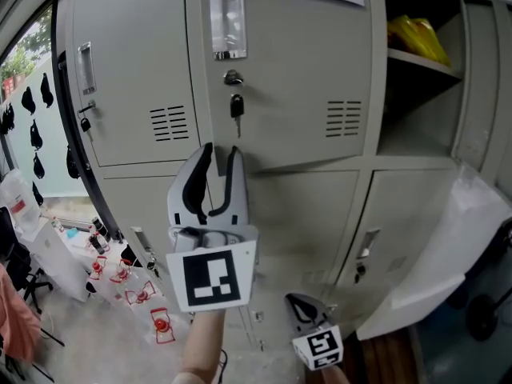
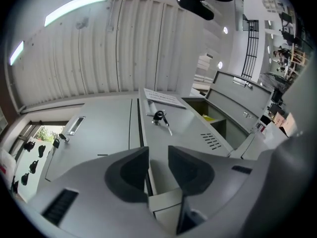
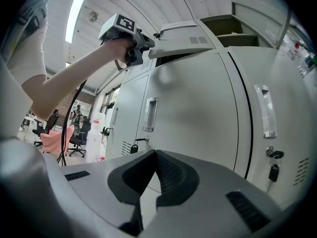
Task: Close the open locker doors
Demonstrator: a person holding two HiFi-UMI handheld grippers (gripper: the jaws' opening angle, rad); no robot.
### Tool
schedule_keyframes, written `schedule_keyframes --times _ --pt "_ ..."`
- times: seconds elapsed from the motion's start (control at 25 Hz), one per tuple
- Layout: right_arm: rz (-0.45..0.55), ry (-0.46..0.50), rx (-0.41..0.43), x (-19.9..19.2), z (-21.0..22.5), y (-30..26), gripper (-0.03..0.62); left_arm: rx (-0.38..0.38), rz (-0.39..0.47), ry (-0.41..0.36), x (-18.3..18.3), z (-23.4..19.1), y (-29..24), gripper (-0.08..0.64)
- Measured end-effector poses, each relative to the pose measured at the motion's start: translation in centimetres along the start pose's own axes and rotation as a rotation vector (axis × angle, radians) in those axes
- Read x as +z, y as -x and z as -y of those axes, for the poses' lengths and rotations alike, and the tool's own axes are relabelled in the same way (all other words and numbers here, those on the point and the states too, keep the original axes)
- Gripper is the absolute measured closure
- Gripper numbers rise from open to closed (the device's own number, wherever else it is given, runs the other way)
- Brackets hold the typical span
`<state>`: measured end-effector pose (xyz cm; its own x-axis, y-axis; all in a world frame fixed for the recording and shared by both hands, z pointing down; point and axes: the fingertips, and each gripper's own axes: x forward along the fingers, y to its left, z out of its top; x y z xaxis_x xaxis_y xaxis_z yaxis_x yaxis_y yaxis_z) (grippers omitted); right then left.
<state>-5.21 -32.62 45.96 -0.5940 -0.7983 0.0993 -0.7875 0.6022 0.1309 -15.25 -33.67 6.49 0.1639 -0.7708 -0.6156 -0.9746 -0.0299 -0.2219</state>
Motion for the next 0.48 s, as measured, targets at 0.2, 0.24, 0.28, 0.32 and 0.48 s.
schedule_keyframes --times 0.2,0.24,0.28,0.32,0.48 --pt "-0.015 -0.008 0.001 -0.3 0.6 -0.3 0.588 -0.025 -0.009 -0.011 -0.5 1.0 -0.7 0.454" --pt "-0.023 -0.012 0.002 -0.5 0.6 -0.3 0.588 -0.021 -0.019 -0.012 -0.9 1.0 -0.9 0.454" --pt "-0.029 -0.014 0.004 -0.7 0.6 -0.4 0.588 -0.016 -0.031 -0.014 -1.4 0.9 -1.0 0.456" --pt "-0.029 -0.013 0.009 -0.8 0.6 -0.4 0.588 -0.014 -0.043 -0.018 -1.8 0.9 -1.1 0.456" --pt "-0.014 -0.024 0.016 -0.8 0.7 -0.4 0.588 -0.006 -0.076 -0.047 -3.0 0.9 -1.6 0.456"
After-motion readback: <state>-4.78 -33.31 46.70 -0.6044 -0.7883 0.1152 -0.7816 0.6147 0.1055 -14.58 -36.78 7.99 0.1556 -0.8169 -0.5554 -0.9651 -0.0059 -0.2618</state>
